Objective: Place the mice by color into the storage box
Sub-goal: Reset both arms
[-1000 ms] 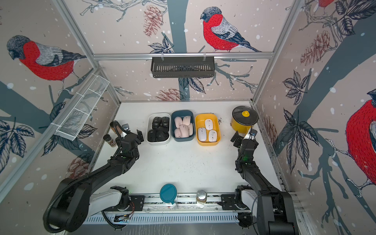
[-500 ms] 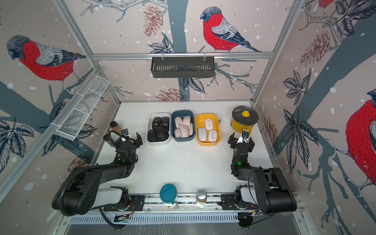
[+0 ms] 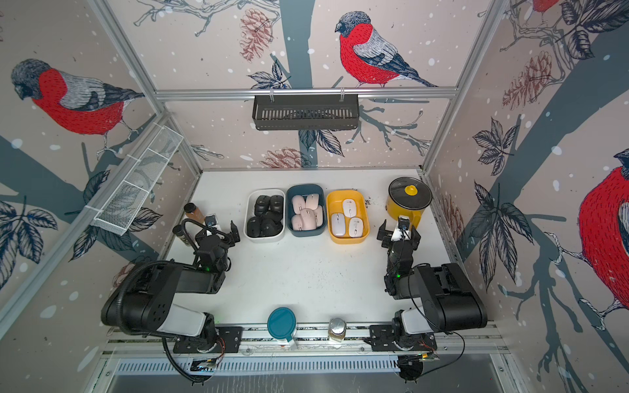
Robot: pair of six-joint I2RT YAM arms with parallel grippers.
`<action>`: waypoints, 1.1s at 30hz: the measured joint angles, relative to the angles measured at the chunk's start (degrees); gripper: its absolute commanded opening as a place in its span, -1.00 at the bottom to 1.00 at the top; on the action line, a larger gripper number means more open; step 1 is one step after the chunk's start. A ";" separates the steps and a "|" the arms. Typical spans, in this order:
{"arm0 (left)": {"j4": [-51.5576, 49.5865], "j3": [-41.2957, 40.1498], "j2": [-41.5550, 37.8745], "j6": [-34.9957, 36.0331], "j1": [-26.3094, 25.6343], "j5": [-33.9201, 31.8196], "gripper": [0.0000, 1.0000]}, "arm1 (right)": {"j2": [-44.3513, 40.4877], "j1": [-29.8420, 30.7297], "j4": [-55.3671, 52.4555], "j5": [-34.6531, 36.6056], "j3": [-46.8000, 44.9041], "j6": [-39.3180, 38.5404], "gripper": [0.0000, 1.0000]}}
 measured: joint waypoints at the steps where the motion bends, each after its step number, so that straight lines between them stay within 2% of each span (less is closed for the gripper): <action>1: 0.28 0.39 0.61 -0.15 0.02 0.04 0.94 | 0.28 -0.26 0.00 -0.57 0.33 0.00 0.98; 6: 0.35 1.81 0.90 -0.28 1.11 1.60 0.94 | 3.54 -1.07 -0.31 -1.55 2.05 -0.02 0.98; 13: -1.14 2.69 0.92 -1.20 2.62 4.57 0.98 | 3.56 -4.50 -5.07 -4.90 5.92 1.51 0.98; 33: -2.47 2.89 0.72 -1.68 2.67 4.92 0.98 | 3.56 -4.63 -6.62 -6.78 5.99 1.75 0.98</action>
